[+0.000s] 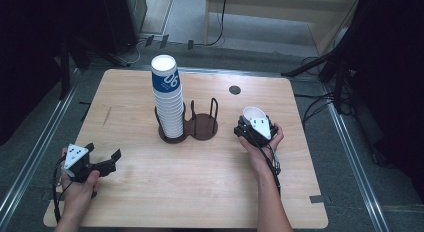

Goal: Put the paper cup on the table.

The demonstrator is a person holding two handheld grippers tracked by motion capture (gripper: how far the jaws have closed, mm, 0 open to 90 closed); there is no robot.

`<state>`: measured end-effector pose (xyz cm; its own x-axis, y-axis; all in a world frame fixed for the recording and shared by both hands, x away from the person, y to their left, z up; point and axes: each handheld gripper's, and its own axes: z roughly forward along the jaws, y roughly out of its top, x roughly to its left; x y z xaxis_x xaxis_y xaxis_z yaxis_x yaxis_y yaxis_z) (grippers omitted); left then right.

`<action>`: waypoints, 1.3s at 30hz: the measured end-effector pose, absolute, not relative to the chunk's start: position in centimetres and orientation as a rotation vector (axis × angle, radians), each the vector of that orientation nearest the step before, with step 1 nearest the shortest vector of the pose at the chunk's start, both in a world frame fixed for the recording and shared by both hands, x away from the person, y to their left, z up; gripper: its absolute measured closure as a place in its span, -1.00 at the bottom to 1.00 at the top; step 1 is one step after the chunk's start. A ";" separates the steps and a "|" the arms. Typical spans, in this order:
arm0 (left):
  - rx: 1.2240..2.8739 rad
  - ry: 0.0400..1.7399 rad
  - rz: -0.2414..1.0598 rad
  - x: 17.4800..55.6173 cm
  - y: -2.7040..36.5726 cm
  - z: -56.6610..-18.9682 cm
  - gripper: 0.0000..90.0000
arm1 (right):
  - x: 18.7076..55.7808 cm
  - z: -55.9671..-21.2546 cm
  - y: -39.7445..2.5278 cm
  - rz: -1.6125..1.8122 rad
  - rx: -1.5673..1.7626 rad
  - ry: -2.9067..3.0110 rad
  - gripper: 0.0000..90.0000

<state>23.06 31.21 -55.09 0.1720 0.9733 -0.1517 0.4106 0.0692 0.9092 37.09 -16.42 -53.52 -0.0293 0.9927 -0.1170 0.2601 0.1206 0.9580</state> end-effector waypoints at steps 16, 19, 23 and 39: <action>1.501 1.392 0.752 23.0 31.2 -55.1 -1.00 | 36.4 -53.9 -16.6 1.018 1.304 1.505 -0.73; 1.501 1.392 0.754 23.0 31.2 -55.1 -1.00 | 36.4 -53.8 -16.6 1.034 1.328 1.511 -0.73; 1.501 1.391 0.752 23.0 31.2 -55.1 -1.00 | 36.4 -53.8 -16.6 1.047 1.352 1.538 -0.87; 1.503 1.382 0.755 23.0 31.1 -55.1 -1.00 | 34.9 -51.5 -17.1 1.150 1.371 1.540 -1.00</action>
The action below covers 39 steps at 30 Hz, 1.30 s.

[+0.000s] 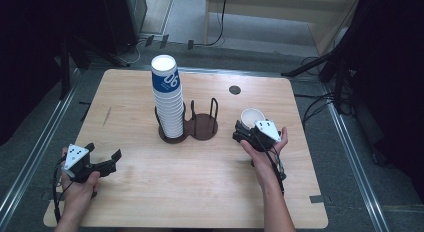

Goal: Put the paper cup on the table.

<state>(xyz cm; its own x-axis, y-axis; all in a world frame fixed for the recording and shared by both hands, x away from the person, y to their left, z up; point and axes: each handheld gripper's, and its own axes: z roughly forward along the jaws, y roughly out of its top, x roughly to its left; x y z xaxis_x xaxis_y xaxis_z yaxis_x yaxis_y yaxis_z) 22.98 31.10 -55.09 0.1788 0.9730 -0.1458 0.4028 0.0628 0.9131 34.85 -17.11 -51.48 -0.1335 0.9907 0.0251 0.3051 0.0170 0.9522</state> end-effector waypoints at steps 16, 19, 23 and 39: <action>1.506 1.376 0.754 23.0 31.1 -55.1 -1.00 | 31.9 -48.9 -18.3 1.234 1.323 1.499 -1.00; 1.505 1.375 0.754 23.0 31.1 -55.1 -1.00 | 31.1 -48.8 -18.6 1.233 1.320 1.488 -1.00; 1.503 1.375 0.751 23.0 31.1 -55.1 -1.00 | 30.4 -49.0 -19.2 1.223 1.315 1.485 -1.00; 1.507 1.374 0.753 23.0 31.1 -55.1 -1.00 | 28.4 -50.6 -23.0 1.160 1.360 1.456 -1.00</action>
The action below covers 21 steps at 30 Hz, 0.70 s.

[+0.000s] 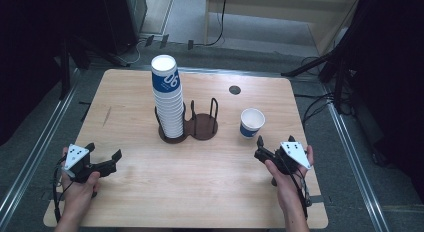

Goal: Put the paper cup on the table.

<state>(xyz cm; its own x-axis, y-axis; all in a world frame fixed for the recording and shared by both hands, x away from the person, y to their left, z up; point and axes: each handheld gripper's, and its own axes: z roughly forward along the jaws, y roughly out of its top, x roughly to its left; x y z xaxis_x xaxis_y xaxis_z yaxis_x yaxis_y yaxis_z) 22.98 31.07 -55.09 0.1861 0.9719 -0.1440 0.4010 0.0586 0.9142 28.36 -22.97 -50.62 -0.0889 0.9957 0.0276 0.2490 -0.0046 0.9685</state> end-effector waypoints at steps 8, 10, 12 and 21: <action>1.510 1.372 0.755 23.0 31.0 -55.1 -1.00 | 27.5 -51.2 -25.0 1.130 1.390 1.443 -1.00; 1.510 1.372 0.755 23.0 31.0 -55.1 -1.00 | 27.2 -51.4 -25.5 1.122 1.394 1.441 -1.00; 1.511 1.372 0.755 23.0 31.0 -55.1 -1.00 | 26.9 -51.6 -26.0 1.111 1.399 1.437 -1.00; 1.513 1.373 0.757 23.0 31.0 -55.1 -1.00 | 25.6 -52.5 -28.6 1.064 1.428 1.421 -1.00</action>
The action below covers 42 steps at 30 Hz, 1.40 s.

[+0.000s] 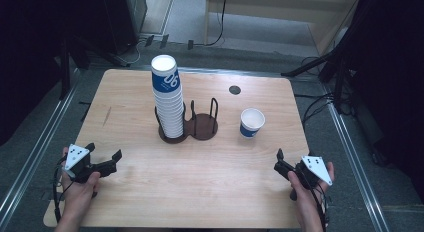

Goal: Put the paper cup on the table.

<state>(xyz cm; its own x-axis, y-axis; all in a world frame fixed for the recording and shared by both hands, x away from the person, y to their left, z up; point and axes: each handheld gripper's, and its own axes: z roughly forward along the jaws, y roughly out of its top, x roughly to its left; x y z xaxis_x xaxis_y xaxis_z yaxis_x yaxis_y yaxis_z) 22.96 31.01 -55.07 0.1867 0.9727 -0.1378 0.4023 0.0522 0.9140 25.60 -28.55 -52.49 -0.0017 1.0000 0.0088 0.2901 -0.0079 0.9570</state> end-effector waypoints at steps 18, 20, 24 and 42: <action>1.513 1.372 0.762 22.9 31.0 -55.1 -1.00 | 23.1 -53.7 -32.0 1.002 1.481 1.393 -1.00; 1.513 1.372 0.760 22.9 31.0 -55.1 -1.00 | 22.9 -53.7 -32.2 0.998 1.488 1.390 -1.00; 1.515 1.370 0.763 22.9 30.9 -55.1 -1.00 | 22.4 -54.0 -32.7 0.982 1.484 1.392 -1.00; 1.519 1.367 0.764 22.9 30.9 -55.1 -1.00 | 21.1 -54.7 -32.9 0.840 1.520 1.472 -1.00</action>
